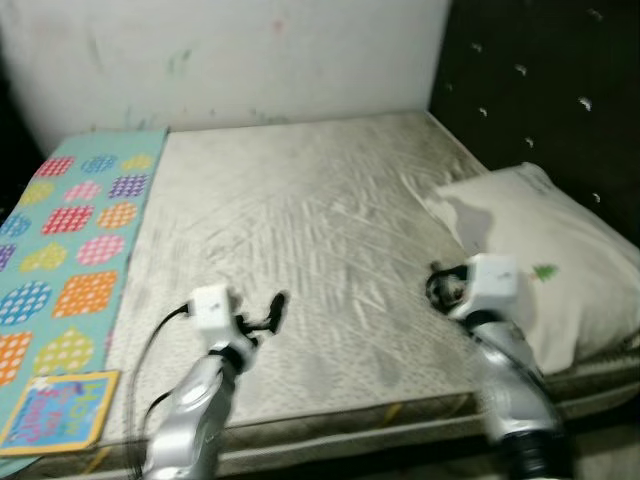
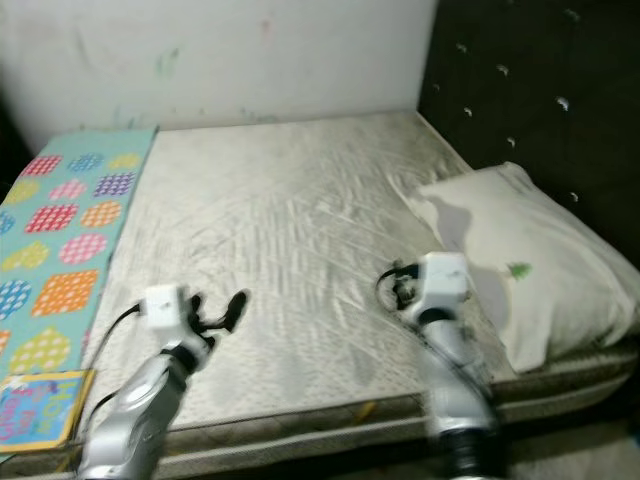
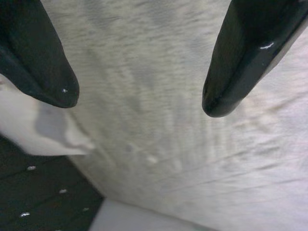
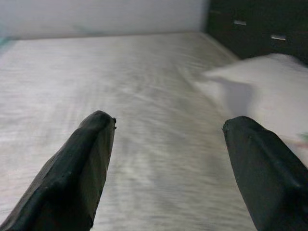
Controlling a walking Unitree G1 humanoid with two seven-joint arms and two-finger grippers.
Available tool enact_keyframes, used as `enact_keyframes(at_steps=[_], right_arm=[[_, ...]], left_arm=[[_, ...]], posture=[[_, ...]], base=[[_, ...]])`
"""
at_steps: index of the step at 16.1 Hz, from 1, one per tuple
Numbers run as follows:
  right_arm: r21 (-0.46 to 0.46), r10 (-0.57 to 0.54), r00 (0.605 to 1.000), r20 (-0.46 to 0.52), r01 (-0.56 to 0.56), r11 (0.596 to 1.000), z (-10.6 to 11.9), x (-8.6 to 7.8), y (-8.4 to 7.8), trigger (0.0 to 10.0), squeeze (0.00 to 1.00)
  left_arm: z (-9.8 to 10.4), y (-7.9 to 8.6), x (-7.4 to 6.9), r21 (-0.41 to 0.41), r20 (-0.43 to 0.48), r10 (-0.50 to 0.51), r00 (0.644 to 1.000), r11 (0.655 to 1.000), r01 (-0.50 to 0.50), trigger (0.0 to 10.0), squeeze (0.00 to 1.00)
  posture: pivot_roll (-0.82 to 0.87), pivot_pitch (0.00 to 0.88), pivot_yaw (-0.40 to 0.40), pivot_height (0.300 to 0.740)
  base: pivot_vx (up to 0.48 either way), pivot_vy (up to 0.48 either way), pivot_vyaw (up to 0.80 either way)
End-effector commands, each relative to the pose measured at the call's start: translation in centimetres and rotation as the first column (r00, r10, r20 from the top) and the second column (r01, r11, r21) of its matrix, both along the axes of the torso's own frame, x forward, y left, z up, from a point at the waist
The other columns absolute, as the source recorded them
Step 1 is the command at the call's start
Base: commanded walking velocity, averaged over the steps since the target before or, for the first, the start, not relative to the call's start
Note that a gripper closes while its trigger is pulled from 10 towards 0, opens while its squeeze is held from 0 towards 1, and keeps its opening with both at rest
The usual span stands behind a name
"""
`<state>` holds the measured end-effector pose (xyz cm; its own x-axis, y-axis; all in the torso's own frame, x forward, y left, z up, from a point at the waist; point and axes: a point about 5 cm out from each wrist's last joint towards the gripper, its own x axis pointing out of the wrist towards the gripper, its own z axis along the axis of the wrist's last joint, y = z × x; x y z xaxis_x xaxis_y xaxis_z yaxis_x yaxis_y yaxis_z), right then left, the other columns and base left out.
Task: Clean up the room
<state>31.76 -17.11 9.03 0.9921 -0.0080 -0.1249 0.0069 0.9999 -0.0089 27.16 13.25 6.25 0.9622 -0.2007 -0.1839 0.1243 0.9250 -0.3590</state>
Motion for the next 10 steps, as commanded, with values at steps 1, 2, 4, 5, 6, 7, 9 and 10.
enact_keyframes(at_steps=[1,2,4,5,6,7,9,10], right_arm=[[-0.015,0.005,1.000,0.002,-0.005,1.000,0.18,0.07,-0.32,10.0,0.00],[-0.017,0.009,1.000,0.001,-0.009,1.000,0.16,0.07,-0.29,10.0,0.00],[-0.020,0.016,1.000,-0.001,-0.016,1.000,0.13,0.09,-0.24,10.0,0.00],[-0.019,0.017,1.000,0.000,-0.017,1.000,0.13,0.09,-0.19,10.0,0.00],[-0.019,0.020,1.000,0.000,-0.020,1.000,0.12,0.09,-0.12,10.0,0.00],[-0.025,0.026,1.000,0.000,-0.026,0.999,0.10,0.07,-0.04,10.0,0.00],[-0.027,0.032,0.999,0.002,-0.032,0.999,0.10,0.06,0.02,10.0,0.00],[-0.020,0.031,1.000,0.001,-0.031,0.999,0.06,0.04,0.02,10.0,0.00]], left_arm=[[0.24,-0.48,0.22,-0.002,0.004,-0.004,1.000,1.000,0.004,10.0,0.00],[0.24,-0.48,0.22,-0.002,0.004,-0.004,1.000,1.000,0.004,10.0,0.00],[0.24,-0.45,0.27,0.001,0.004,-0.004,1.000,1.000,0.004,10.0,0.00],[0.24,-0.43,0.30,0.003,0.003,-0.003,1.000,1.000,0.003,10.0,0.00],[0.24,-0.40,0.32,0.004,0.003,-0.002,1.000,1.000,0.002,10.0,0.00],[0.23,-0.38,0.34,0.005,0.003,-0.003,1.000,1.000,0.003,10.0,0.00],[0.21,-0.38,0.38,0.006,0.001,-0.004,1.000,1.000,0.004,10.0,0.00],[0.20,-0.40,0.38,0.007,0.001,-0.004,1.000,1.000,0.004,10.0,0.00]], posture=[[-0.09,0.000,0.040,0.740],[-0.09,0.000,0.040,0.740],[-0.09,0.000,0.042,0.740],[-0.09,0.000,0.043,0.740],[-0.09,0.000,0.044,0.740],[-0.09,0.000,0.044,0.740],[-0.09,0.000,0.045,0.740],[-0.09,0.000,0.044,0.740]], base=[[0.000,0.480,0.00],[0.000,0.480,0.00],[0.000,0.480,0.00],[0.000,0.480,0.00],[0.000,0.480,0.00],[0.000,0.480,0.00],[0.000,0.480,0.80],[0.000,0.480,0.80]])
